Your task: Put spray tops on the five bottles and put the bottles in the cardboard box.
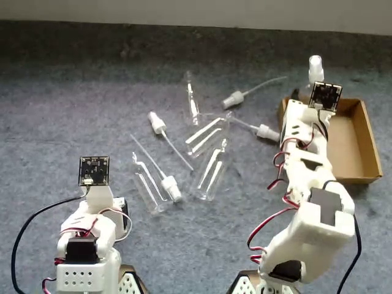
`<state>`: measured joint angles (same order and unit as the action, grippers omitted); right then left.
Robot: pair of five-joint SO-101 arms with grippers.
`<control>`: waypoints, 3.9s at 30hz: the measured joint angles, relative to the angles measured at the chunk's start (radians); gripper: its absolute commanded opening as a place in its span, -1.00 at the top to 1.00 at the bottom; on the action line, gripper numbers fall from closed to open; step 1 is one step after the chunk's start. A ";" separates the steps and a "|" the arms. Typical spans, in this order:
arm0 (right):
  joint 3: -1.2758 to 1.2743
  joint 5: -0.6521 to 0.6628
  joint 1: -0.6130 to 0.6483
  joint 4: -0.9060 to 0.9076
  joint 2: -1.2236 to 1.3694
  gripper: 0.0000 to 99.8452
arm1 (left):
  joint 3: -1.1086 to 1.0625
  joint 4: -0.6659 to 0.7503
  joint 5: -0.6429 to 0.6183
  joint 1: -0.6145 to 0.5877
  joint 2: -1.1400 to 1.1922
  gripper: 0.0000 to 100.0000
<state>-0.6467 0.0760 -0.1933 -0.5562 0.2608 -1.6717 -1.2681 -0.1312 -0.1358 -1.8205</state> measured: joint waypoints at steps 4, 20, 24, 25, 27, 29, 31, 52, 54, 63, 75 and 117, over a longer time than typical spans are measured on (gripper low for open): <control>0.029 0.000 0.000 -0.055 0.064 0.81 | 0.000 0.000 0.000 0.000 0.000 0.99; 0.049 -0.002 0.000 -0.245 0.224 0.81 | 0.000 0.000 0.000 0.000 0.000 0.99; 0.049 -0.002 0.000 -0.245 0.224 0.81 | 0.000 0.000 0.000 0.000 0.000 0.99; 0.049 -0.002 0.000 -0.245 0.224 0.81 | 0.000 0.000 0.000 0.000 0.000 0.99; 0.049 -0.002 0.000 -0.245 0.224 0.81 | 0.000 0.000 0.000 0.000 0.000 0.99; 0.049 -0.003 0.000 -0.245 0.224 0.81 | 0.000 0.002 0.000 0.000 0.000 0.99; 0.049 -0.003 0.000 -0.245 0.224 0.76 | 0.000 0.003 0.000 0.000 0.000 0.99; 0.041 -0.003 0.000 -0.245 0.227 0.47 | -0.002 0.003 0.000 0.000 0.000 0.99; 0.034 -0.003 -0.002 -0.245 0.227 0.47 | -0.002 0.003 0.000 0.000 0.000 0.99; -0.009 0.091 -0.002 -0.249 0.222 0.46 | -0.002 0.003 0.002 0.000 0.000 0.99; -0.074 0.097 -0.003 -0.176 0.110 0.33 | -0.002 0.003 0.002 0.000 0.000 0.99; -0.457 0.118 -0.005 1.056 -1.189 0.33 | -0.002 0.003 0.002 0.000 0.000 0.99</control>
<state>-1.1040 0.1941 -0.1979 0.4994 -0.9283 -1.6732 -1.2651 -0.1297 -0.1358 -1.8205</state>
